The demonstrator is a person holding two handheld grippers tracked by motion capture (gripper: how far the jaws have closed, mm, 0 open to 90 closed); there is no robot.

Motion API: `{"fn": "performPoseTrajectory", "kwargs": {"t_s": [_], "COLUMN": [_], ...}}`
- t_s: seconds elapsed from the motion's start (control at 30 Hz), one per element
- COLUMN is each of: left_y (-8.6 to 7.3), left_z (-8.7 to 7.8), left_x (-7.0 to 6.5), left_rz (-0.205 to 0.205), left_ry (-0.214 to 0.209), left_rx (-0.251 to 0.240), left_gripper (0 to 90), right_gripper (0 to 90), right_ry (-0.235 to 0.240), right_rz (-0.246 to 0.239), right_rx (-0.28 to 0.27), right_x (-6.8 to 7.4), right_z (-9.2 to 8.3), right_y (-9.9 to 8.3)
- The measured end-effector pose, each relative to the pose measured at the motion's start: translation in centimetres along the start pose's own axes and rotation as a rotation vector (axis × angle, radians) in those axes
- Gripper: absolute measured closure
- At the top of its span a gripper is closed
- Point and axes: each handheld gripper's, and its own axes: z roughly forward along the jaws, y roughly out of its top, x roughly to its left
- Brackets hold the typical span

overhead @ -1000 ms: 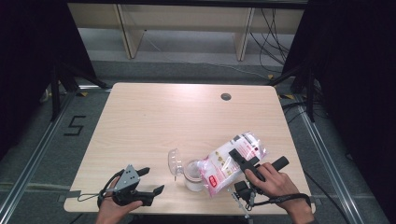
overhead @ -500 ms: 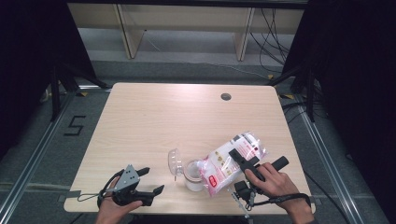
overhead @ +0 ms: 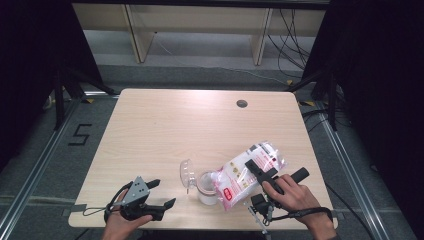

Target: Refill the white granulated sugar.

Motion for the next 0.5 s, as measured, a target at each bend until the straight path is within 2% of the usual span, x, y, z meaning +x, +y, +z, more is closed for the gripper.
{"fn": "performPoseTrajectory", "kwargs": {"t_s": [0.03, 0.1, 0.37, 0.47, 0.5], "left_y": [-0.07, -0.07, -0.03, -0.07, -0.01], "left_z": [0.04, 0.04, -0.01, 0.03, -0.01], "left_x": [-0.15, -0.15, -0.09, -0.16, -0.01], "left_rz": [-0.032, -0.034, -0.019, -0.033, -0.003], "left_ry": [-0.003, -0.002, 0.005, -0.003, 0.000], "left_rx": [-0.003, -0.004, 0.000, -0.003, 0.000], "left_gripper": [17.2, 17.2, 17.2, 17.2, 17.2], "right_gripper": [65.9, 65.9, 66.1, 66.1, 66.1], "right_ry": [0.000, -0.001, -0.010, -0.009, -0.009], "right_rz": [-0.001, 0.001, 0.004, 0.006, 0.006], "right_rx": [-0.001, -0.001, -0.005, -0.003, -0.003], "right_x": [-0.01, 0.01, 0.05, 0.10, 0.09], "right_z": [0.01, 0.00, 0.02, 0.01, 0.02], "right_y": [-0.01, -0.03, -0.07, -0.07, -0.07]}}
